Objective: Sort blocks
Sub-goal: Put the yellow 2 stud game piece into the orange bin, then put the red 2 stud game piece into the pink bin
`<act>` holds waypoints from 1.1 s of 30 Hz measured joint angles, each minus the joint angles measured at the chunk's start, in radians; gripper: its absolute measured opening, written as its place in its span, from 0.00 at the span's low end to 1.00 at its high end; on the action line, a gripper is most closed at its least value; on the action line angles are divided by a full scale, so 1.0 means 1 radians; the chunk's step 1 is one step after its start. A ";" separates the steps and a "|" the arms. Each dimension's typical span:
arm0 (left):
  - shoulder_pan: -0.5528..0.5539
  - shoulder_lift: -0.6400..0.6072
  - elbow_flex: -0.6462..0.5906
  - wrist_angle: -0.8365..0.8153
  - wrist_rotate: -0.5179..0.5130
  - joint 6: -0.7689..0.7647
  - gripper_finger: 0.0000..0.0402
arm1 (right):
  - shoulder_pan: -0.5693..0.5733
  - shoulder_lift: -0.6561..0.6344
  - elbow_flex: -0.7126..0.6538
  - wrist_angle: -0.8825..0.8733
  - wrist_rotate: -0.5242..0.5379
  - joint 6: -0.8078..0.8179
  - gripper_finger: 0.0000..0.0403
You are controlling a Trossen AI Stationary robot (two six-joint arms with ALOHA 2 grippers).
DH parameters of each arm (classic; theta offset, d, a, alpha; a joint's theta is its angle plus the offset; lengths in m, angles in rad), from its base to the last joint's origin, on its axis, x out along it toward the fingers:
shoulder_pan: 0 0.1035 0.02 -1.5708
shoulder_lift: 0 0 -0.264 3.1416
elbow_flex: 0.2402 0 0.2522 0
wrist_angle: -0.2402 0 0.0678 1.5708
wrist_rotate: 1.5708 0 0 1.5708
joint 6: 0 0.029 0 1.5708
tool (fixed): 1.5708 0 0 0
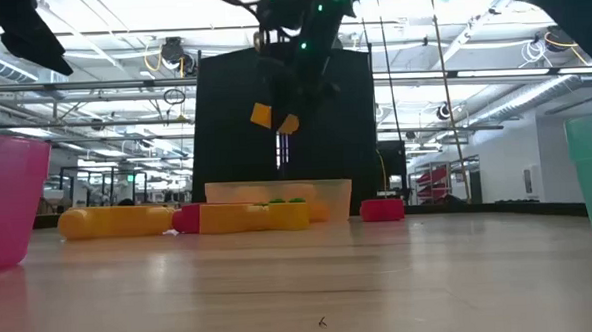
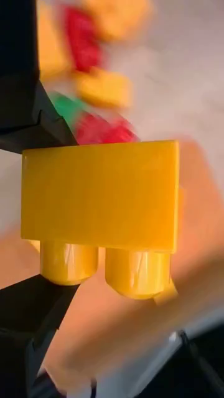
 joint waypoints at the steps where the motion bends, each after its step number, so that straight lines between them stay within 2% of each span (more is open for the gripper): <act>1: 0.000 0.000 0.000 0.000 0.000 0.000 0.86 | -0.023 0.000 0.002 0.025 0.001 0.021 0.63; 8: 0.000 0.000 0.000 0.000 0.000 -0.002 0.86 | -0.158 0.037 0.003 0.064 -0.009 0.240 0.63; 13: 0.000 0.000 0.000 0.001 0.000 -0.002 0.86 | -0.185 0.078 0.003 0.060 -0.032 0.256 0.64; 22: 0.000 0.000 0.000 0.001 0.000 -0.002 0.86 | -0.209 0.101 0.004 0.054 -0.092 0.361 0.80; 28: 0.000 0.000 0.000 0.001 0.000 -0.003 0.86 | -0.210 0.098 0.075 -0.054 -0.102 0.341 0.82; 30: 0.000 0.000 0.000 0.001 0.000 -0.004 0.86 | -0.202 0.098 0.115 -0.131 -0.115 0.325 0.82; 33: 0.000 0.000 0.000 0.000 0.000 -0.005 0.86 | -0.167 0.098 0.186 -0.292 -0.069 0.298 0.82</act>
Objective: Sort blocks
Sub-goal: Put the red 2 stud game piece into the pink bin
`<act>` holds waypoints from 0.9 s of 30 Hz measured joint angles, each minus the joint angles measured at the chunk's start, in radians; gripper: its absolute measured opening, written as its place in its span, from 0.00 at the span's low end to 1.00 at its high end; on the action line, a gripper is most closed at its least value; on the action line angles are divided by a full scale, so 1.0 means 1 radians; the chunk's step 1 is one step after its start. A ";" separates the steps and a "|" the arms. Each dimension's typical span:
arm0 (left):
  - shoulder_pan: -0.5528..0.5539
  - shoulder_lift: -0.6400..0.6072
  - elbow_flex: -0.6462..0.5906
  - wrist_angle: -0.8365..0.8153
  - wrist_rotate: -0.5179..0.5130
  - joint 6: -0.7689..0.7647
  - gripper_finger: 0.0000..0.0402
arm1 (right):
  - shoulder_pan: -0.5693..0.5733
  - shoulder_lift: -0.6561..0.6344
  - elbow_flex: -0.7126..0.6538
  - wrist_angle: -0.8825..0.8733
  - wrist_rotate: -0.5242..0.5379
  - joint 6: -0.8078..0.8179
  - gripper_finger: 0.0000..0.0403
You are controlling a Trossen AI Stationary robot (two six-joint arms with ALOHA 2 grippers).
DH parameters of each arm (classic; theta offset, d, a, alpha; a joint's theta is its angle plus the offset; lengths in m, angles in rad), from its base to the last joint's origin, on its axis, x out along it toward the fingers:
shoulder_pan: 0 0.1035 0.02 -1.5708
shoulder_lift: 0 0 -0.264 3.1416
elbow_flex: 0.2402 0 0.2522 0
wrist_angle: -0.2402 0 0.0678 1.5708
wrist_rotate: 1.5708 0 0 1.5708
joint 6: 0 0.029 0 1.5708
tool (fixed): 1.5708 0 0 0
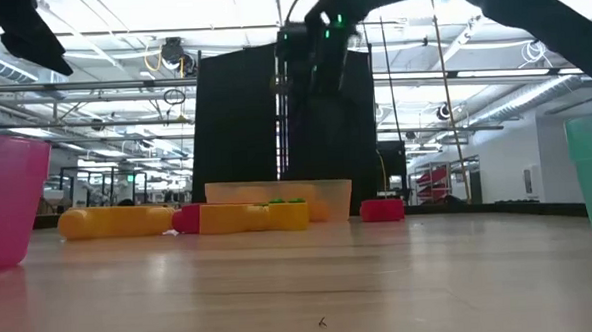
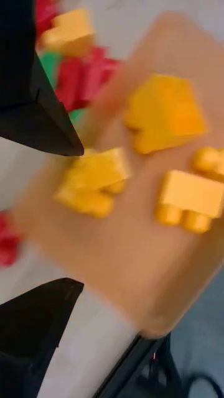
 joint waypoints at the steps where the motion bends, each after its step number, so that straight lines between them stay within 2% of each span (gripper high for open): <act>1: 0.000 0.000 0.000 0.000 0.000 0.000 0.86 | 0.013 -0.002 0.014 -0.054 0.028 0.005 0.82; 5: 0.000 0.000 0.000 0.000 0.000 0.000 0.86 | 0.054 0.000 0.010 -0.250 0.077 0.078 0.82; 9: 0.000 0.000 0.000 -0.002 0.000 0.004 0.86 | 0.088 0.000 -0.043 -0.277 0.076 0.106 0.82; 16: 0.000 0.000 0.000 -0.086 0.000 -0.001 0.86 | 0.173 -0.001 -0.050 -0.326 0.140 -0.149 0.82; 23: 0.000 0.000 0.000 -0.099 0.001 -0.021 0.86 | 0.163 0.000 -0.059 -0.322 0.137 -0.246 0.79; 27: 0.000 0.000 0.000 -0.099 0.001 -0.021 0.86 | 0.157 -0.101 -0.193 -0.322 0.132 -0.268 0.79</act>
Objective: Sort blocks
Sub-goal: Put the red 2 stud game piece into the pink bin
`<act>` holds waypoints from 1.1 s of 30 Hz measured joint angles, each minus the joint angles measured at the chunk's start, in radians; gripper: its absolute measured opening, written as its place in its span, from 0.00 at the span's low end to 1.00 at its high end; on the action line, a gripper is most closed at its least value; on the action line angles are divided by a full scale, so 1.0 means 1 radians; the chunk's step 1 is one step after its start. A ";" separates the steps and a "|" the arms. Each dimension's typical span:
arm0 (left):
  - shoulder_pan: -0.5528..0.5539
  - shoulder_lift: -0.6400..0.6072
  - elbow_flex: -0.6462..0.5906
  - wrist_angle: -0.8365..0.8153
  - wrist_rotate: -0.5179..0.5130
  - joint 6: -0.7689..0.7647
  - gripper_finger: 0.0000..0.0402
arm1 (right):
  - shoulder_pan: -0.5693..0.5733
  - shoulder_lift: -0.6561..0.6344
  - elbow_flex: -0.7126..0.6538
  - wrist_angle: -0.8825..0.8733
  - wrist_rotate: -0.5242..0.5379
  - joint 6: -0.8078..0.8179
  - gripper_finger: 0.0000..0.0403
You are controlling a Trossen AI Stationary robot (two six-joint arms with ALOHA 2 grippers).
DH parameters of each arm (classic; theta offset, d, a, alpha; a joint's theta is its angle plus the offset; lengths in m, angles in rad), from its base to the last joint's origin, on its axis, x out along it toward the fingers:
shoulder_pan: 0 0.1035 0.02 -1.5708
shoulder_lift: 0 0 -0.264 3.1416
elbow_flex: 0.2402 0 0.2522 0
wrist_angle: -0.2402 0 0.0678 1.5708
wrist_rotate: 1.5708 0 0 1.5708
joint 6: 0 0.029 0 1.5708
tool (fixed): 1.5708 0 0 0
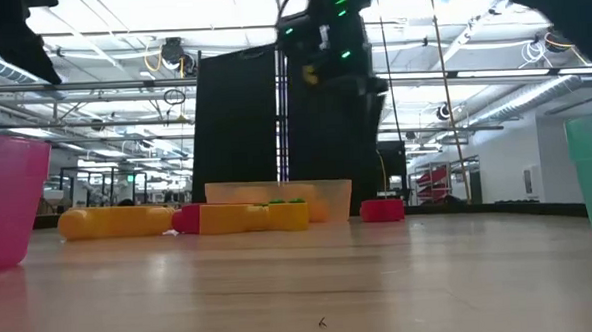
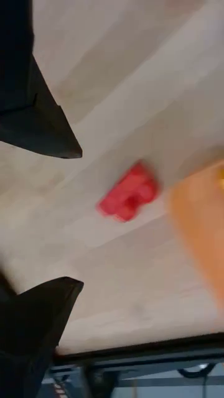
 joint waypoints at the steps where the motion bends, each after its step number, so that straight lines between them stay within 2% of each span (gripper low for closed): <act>1: 0.000 0.000 0.000 0.000 0.000 0.000 0.86 | -0.001 -0.046 -0.056 0.002 0.000 0.002 0.79; 4: 0.000 0.000 0.000 0.001 0.000 0.000 0.86 | -0.001 -0.216 -0.244 0.075 0.000 0.030 0.79; 8: 0.000 0.000 0.000 0.006 -0.001 0.000 0.86 | -0.006 -0.456 -0.506 0.343 -0.049 0.110 0.79; 10: 0.000 0.000 0.000 0.011 -0.001 -0.001 0.86 | -0.008 -0.531 -0.606 0.468 -0.074 0.133 0.79; 12: 0.000 0.000 0.000 0.015 -0.002 -0.001 0.86 | -0.008 -0.556 -0.672 0.587 -0.117 0.117 0.79; 14: 0.000 0.000 0.000 0.029 -0.002 -0.001 0.86 | 0.004 -0.540 -0.703 0.658 -0.146 0.031 0.79; 19: 0.000 0.000 0.000 0.051 -0.005 -0.002 0.86 | 0.014 -0.424 -0.696 0.665 -0.159 -0.171 0.79; 28: 0.000 0.000 0.000 0.054 -0.006 -0.010 0.86 | -0.034 -0.255 -0.645 0.679 -0.185 -0.293 0.79; 33: 0.000 0.000 0.000 0.055 -0.015 -0.011 0.86 | -0.062 -0.168 -0.645 0.676 -0.155 -0.310 0.79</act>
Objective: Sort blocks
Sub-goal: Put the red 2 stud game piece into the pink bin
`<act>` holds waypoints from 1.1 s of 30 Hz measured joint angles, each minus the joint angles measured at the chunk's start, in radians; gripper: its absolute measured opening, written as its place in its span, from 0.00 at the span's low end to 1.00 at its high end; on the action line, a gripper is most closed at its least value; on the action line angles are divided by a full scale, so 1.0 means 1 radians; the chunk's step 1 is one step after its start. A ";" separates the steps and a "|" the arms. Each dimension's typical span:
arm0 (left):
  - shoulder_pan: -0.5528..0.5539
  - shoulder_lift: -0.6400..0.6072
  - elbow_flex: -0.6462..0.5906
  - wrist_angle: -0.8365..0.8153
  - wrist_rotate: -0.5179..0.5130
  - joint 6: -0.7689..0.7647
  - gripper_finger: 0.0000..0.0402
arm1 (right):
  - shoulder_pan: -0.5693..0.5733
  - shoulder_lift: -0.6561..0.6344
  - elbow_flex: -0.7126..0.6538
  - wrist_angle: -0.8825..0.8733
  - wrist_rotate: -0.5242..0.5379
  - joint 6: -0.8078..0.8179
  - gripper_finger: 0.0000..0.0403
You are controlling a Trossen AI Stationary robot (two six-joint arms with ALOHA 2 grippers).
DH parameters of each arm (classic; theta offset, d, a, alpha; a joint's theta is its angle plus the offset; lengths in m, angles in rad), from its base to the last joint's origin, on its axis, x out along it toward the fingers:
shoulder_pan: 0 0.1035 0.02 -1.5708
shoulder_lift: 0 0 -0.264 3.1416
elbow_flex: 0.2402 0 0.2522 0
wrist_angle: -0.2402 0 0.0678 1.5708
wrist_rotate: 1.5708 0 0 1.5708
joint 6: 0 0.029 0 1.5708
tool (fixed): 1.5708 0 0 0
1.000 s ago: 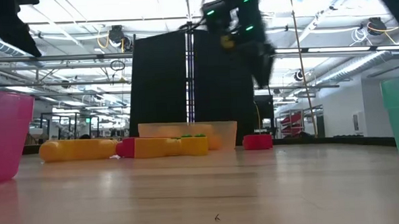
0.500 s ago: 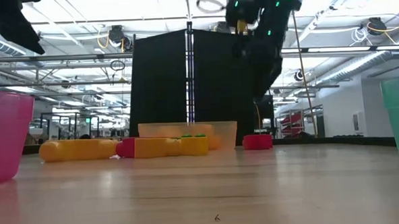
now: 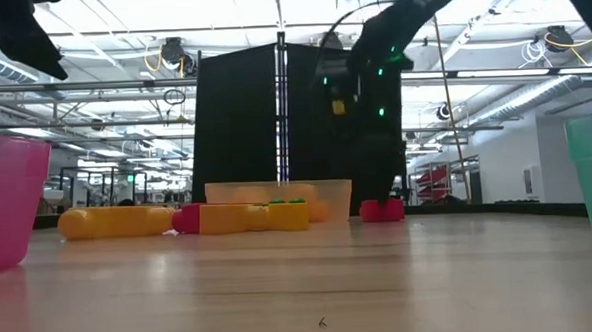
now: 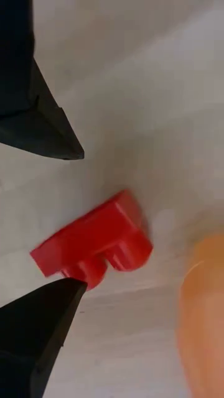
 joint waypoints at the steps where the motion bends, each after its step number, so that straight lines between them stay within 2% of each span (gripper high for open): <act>1: 0.000 0.000 0.000 0.000 -0.002 0.000 0.86 | -0.006 0.015 0.000 0.005 0.007 0.000 0.79; 8: 0.000 0.000 0.000 0.000 -0.013 -0.012 0.86 | -0.024 0.064 0.000 0.049 0.004 -0.008 0.78; 11: 0.000 0.000 0.000 0.000 -0.016 -0.018 0.86 | -0.023 0.065 0.000 0.049 -0.005 -0.002 0.72; 14: 0.000 0.000 0.000 0.000 -0.016 -0.018 0.86 | -0.018 0.065 0.000 0.047 -0.002 0.041 0.59; 18: 0.000 0.000 0.000 0.000 -0.022 -0.018 0.86 | -0.016 0.065 0.000 0.033 -0.004 0.126 0.32; 19: 0.000 0.000 0.000 0.000 -0.023 -0.018 0.86 | -0.015 0.064 0.000 0.034 -0.009 0.141 0.28; 27: 0.000 0.000 0.000 -0.001 -0.023 -0.018 0.86 | 0.012 0.050 0.000 0.027 -0.053 0.234 0.29; 33: 0.000 0.000 0.000 -0.001 -0.022 -0.018 0.86 | 0.067 -0.035 0.012 -0.021 -0.076 0.307 0.29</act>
